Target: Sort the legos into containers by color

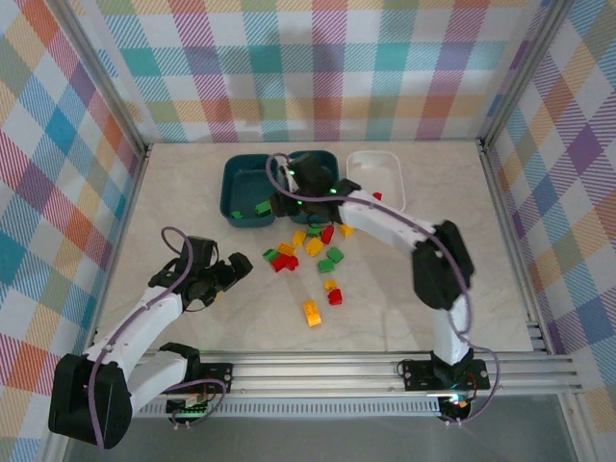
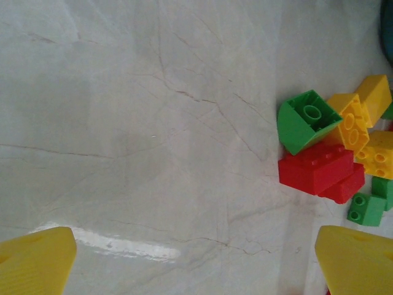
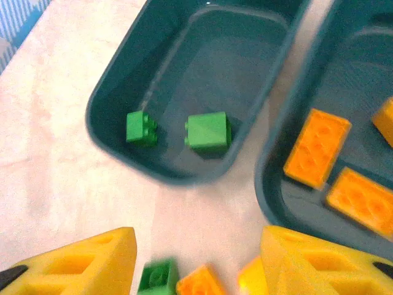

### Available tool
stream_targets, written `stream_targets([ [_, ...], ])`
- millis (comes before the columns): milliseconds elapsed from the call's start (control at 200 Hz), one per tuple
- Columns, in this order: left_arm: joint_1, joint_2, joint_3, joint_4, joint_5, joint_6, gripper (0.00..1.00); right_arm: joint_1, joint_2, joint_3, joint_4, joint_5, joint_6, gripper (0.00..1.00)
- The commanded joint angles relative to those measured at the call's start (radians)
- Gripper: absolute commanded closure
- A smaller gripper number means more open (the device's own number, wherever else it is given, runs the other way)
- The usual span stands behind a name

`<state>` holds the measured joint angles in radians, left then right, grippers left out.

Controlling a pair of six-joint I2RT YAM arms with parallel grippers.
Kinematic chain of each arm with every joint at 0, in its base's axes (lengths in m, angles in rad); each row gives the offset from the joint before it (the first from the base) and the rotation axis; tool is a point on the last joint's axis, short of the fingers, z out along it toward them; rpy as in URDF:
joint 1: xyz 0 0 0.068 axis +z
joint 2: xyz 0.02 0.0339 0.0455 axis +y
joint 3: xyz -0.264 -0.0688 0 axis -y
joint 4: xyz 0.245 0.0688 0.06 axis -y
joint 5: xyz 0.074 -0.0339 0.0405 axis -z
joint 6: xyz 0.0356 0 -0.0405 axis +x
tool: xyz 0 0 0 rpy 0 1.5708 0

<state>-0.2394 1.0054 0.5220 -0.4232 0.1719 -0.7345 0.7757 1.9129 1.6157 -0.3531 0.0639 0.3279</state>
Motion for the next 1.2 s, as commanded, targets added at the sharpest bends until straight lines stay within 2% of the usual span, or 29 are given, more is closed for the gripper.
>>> stream_targets([
  [0,-0.026,0.023,-0.014,0.091,0.028,-0.021,0.00,0.060,-0.155,-0.254,0.033,0.036,0.110,0.39],
  [115,-0.092,0.083,-0.015,0.136,0.009,-0.034,0.00,0.142,-0.261,-0.434,-0.034,0.051,0.184,0.35],
  [240,-0.153,0.139,0.006,0.136,-0.024,-0.039,0.00,0.234,-0.311,-0.500,-0.146,0.071,0.258,0.30],
  [395,-0.176,0.146,-0.006,0.187,-0.038,-0.059,0.00,0.316,-0.293,-0.534,-0.189,0.066,0.323,0.26],
  [540,-0.178,0.108,-0.015,0.159,-0.054,-0.057,0.00,0.333,-0.239,-0.545,-0.185,0.055,0.345,0.26],
  [860,-0.178,0.032,-0.024,0.080,-0.106,-0.045,0.00,0.341,-0.190,-0.568,-0.186,0.065,0.357,0.38],
  [1195,-0.178,0.068,-0.018,0.084,-0.107,-0.033,0.00,0.343,-0.211,-0.559,-0.189,0.106,0.324,0.67],
])
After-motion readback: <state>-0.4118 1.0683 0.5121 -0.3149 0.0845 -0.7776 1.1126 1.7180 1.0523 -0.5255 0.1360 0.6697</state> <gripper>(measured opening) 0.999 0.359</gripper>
